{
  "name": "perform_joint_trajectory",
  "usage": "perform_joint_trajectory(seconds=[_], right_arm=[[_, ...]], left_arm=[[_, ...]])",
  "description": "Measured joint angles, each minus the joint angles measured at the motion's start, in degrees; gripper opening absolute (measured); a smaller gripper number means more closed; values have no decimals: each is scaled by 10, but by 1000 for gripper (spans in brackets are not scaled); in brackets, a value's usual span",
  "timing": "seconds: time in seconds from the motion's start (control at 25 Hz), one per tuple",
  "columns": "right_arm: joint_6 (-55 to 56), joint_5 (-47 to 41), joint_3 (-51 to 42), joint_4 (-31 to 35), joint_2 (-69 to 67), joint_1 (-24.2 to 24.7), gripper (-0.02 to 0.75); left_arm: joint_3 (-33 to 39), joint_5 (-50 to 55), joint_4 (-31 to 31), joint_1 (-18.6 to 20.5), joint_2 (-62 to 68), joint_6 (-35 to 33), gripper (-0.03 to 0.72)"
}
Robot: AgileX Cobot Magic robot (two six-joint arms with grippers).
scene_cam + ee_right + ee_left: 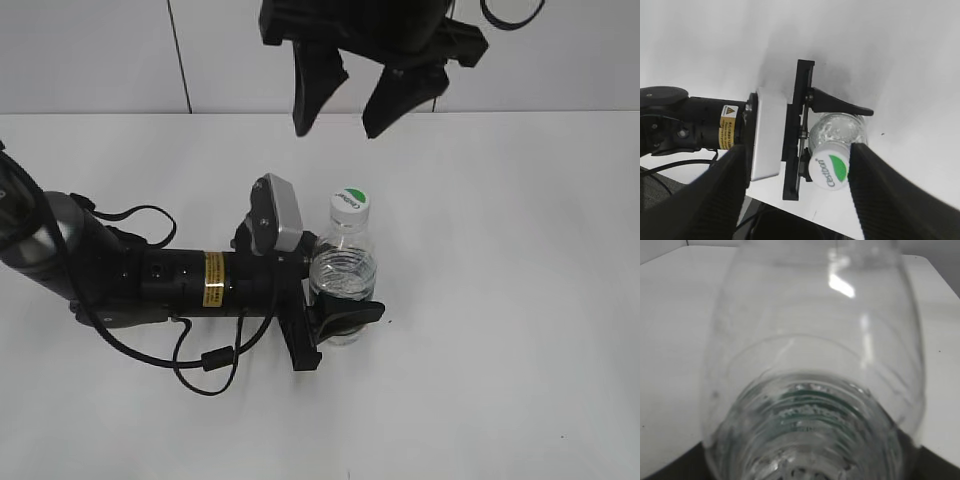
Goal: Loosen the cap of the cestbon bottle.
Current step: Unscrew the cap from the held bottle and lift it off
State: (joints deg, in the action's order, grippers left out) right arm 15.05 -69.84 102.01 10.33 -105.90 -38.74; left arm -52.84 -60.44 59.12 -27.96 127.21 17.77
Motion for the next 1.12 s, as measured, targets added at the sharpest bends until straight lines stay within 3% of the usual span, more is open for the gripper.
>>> perform_joint_trajectory(seconds=[0.28, 0.68, 1.12], right_arm=[[70, -1, -71, -2, 13, 0, 484], [150, -1, -75, -16, 13, 0, 484], [161, -1, -75, -9, -12, 0, 484]], left_arm=[[0, 0, -2, 0, 0, 2, 406], [1, 0, -7, 0, 0, 2, 406], [1, 0, -8, 0, 0, 2, 406]])
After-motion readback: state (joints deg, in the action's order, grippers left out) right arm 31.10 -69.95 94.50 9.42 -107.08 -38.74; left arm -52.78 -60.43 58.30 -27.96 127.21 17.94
